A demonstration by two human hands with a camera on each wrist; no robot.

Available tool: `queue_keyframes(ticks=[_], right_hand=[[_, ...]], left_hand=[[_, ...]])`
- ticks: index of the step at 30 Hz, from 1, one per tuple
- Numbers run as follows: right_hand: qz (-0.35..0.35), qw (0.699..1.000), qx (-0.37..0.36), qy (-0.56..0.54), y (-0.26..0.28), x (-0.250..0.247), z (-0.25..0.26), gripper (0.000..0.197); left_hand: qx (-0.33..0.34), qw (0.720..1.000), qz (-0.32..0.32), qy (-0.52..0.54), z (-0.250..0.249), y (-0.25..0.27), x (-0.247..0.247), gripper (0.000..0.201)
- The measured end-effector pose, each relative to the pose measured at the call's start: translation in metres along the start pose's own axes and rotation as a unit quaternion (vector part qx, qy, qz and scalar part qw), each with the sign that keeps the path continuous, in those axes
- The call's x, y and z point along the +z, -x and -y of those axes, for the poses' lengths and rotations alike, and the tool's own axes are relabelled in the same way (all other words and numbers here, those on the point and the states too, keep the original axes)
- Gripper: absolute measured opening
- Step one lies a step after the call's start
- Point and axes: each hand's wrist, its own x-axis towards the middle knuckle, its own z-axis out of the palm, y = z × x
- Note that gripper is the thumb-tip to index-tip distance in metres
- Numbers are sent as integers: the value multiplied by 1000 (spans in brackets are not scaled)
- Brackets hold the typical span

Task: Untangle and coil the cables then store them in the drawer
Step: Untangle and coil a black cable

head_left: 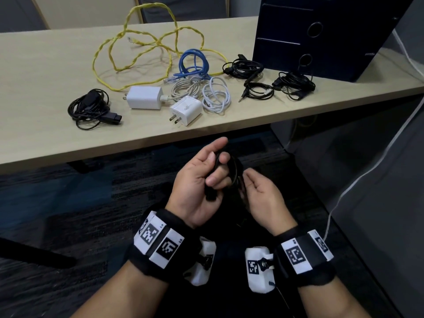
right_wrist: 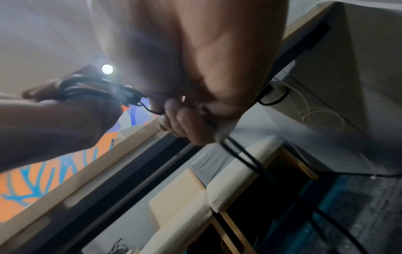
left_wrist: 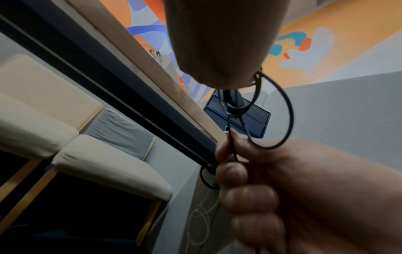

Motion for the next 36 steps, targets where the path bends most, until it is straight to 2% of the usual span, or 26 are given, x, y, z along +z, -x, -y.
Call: queue_keyframes(ticks=[2, 4, 8, 12, 14, 17, 20, 21, 22, 23, 25, 26, 27, 28, 29, 31, 33, 34, 36], right_hand=[[33, 999, 22, -6, 6, 9, -5, 38], [73, 997, 9, 31, 13, 14, -4, 29], [131, 984, -54, 105, 22, 8, 11, 12], [172, 974, -69, 126, 24, 0, 22, 11], [183, 972, -68, 129, 26, -1, 22, 12], [222, 968, -53, 105, 29, -1, 23, 14], [263, 959, -41, 94, 31, -2, 23, 15], [273, 957, -41, 85, 32, -3, 24, 16], [278, 957, -42, 70, 33, -4, 26, 17], [278, 959, -43, 47, 34, -5, 27, 18], [244, 968, -53, 17, 32, -9, 30, 18], [212, 975, -60, 18, 29, -14, 29, 16], [176, 982, -65, 22, 24, -20, 28, 14], [143, 987, -65, 22, 19, -28, 25, 14], [117, 991, -63, 22, 13, -35, 22, 15], [77, 994, -65, 36, 4, -46, 18, 20], [55, 996, -63, 35, -1, -48, 16, 10], [59, 996, -57, 31, -2, -48, 15, 8], [97, 993, -43, 52, -1, -49, 13, 12]], left_hand=[[31, 999, -31, 4, -3, -4, 2, 25], [65, 996, -53, -12, -5, -9, 2, 25], [146, 973, -109, -142, -4, -15, -9, 27], [166, 961, -135, -174, -7, -15, -18, 26], [193, 945, -133, -229, -5, -15, -18, 25], [262, 893, -130, -342, -2, -16, -22, 24], [305, 850, -140, -406, -2, -19, -31, 27], [317, 826, -137, -445, -1, -19, -35, 28], [326, 789, -128, -504, 1, -18, -39, 29], [324, 745, -110, -573, 3, -17, -42, 33], [264, 666, -49, -696, 5, -14, -49, 40], [218, 640, -16, -737, 4, -14, -52, 43], [169, 633, 17, -756, 2, -13, -54, 43], [121, 645, 50, -753, 0, -12, -54, 40], [77, 678, 82, -726, 0, -10, -51, 36], [5, 785, 124, -607, 2, -4, -41, 27], [-25, 878, 137, -458, 5, 0, -31, 27], [-27, 912, 134, -386, 4, -1, -27, 28], [-21, 955, 116, -274, -3, -3, -25, 33]])
